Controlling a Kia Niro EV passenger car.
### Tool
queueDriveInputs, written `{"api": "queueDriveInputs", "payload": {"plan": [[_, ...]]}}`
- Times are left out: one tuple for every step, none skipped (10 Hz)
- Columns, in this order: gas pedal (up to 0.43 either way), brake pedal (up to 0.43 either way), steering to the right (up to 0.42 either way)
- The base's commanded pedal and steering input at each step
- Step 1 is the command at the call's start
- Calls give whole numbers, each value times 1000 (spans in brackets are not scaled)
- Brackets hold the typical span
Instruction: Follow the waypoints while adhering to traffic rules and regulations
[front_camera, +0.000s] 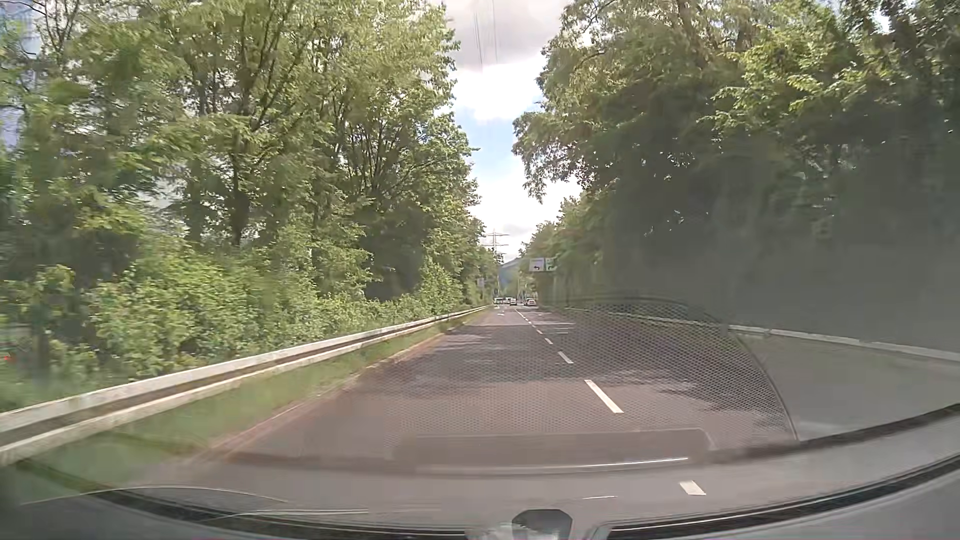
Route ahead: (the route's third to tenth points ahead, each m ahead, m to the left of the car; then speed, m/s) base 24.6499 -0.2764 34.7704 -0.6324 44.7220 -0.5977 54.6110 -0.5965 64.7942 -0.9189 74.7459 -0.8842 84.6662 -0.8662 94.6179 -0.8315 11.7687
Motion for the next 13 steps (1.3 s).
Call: {"api": "queueDriveInputs", "payload": {"plan": [[59, 0, 4], [59, 0, 4], [59, 0, 4], [59, 0, 4], [59, 0, 4], [59, 0, 4], [59, 0, 4], [59, 0, 4], [59, 0, 4], [59, 0, 4], [59, 0, 4], [59, 0, 4], [59, 0, 3]]}}
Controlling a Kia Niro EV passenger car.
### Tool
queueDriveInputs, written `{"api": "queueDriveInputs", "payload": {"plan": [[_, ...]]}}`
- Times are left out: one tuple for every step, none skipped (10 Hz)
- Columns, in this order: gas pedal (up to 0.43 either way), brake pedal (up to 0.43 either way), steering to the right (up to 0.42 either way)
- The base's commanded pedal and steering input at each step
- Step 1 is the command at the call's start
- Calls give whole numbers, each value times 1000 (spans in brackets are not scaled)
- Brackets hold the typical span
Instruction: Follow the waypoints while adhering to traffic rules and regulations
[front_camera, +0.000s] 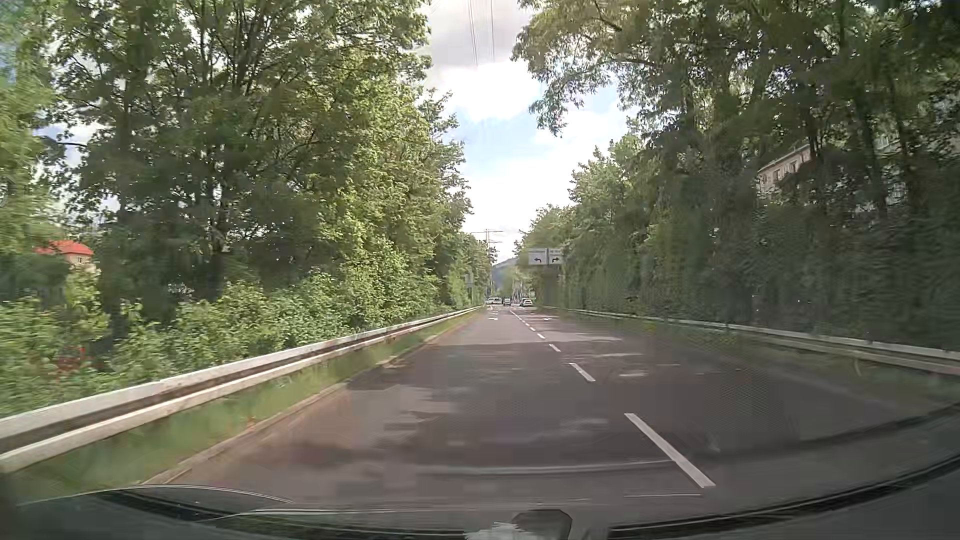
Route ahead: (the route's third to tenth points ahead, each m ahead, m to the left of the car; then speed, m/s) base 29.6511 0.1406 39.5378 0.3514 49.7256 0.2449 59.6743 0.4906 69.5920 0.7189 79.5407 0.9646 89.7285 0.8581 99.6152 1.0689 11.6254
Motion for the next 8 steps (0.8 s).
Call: {"api": "queueDriveInputs", "payload": {"plan": [[59, 0, 2], [59, 0, 1], [59, 0, 0], [59, 0, 0], [59, 0, 0], [59, 0, 0], [59, 0, 0], [59, 0, 0]]}}
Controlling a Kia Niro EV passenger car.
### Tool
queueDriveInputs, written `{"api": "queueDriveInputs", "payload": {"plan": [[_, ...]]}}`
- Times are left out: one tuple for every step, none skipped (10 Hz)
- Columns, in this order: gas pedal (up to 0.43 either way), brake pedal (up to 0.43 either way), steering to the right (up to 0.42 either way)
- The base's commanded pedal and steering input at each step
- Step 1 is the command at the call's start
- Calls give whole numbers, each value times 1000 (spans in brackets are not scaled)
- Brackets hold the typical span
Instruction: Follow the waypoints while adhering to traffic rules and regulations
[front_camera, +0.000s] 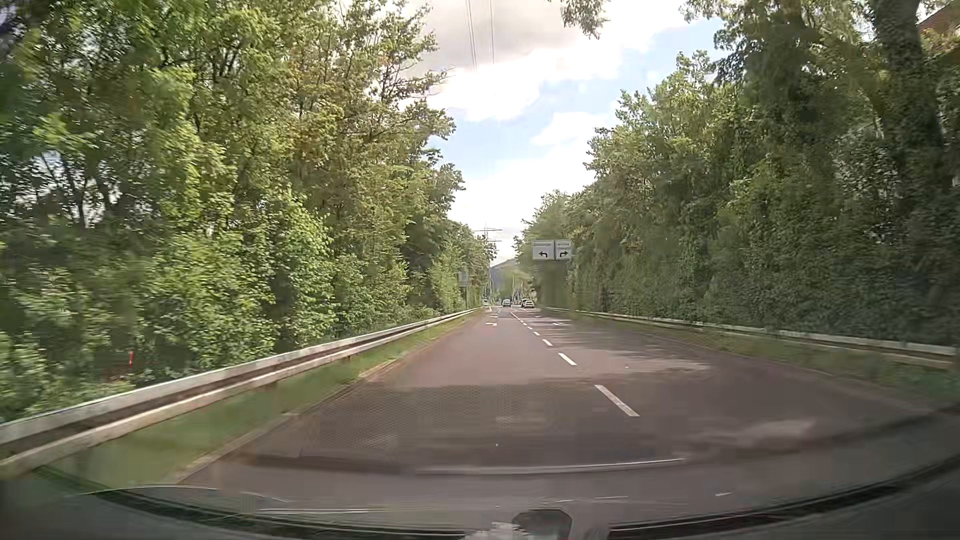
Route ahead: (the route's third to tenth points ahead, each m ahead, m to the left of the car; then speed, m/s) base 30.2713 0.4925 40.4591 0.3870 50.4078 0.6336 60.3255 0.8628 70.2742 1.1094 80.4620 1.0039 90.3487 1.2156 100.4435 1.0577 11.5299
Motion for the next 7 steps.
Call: {"api": "queueDriveInputs", "payload": {"plan": [[59, 0, 0], [59, 0, 0], [59, 0, 0], [59, 0, 0], [59, 0, 0], [59, 0, 0], [59, 0, 0]]}}
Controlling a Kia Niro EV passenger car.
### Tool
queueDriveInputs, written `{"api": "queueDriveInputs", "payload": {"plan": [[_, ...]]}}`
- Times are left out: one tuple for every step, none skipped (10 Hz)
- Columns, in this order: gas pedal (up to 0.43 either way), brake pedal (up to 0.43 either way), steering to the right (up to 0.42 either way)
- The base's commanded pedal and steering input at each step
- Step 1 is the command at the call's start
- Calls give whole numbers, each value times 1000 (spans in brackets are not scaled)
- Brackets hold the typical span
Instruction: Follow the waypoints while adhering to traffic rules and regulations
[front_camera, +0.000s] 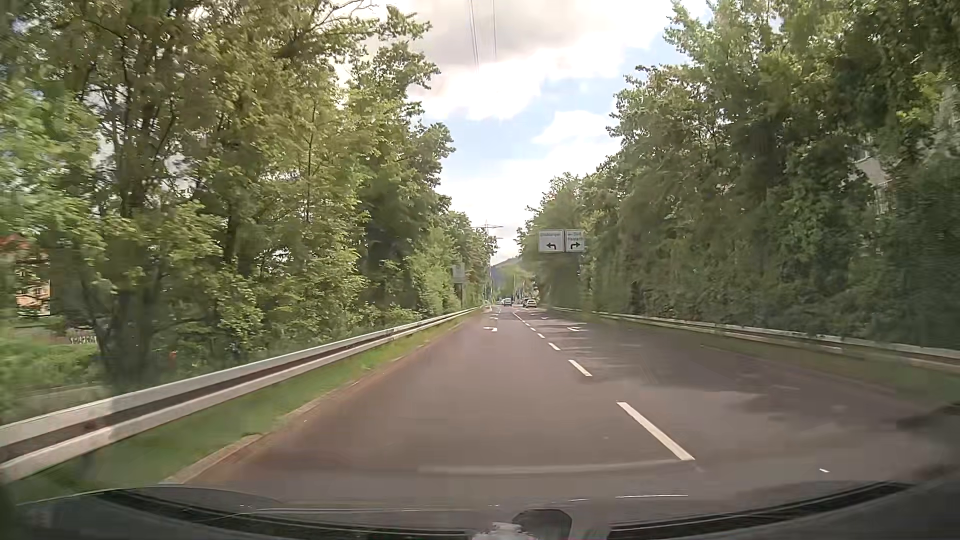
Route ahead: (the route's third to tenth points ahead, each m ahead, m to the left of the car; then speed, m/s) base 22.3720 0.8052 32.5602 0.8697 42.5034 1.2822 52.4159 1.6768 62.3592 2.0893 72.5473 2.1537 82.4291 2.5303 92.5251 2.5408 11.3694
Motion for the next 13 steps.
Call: {"api": "queueDriveInputs", "payload": {"plan": [[59, 0, 0], [59, 0, 0], [59, 0, 0], [59, 0, 0], [59, 0, -1], [59, 0, 0], [59, 0, 0], [59, 0, 0], [59, 0, -1], [59, 0, 0], [59, 0, -1], [59, 0, -1], [59, 0, 0]]}}
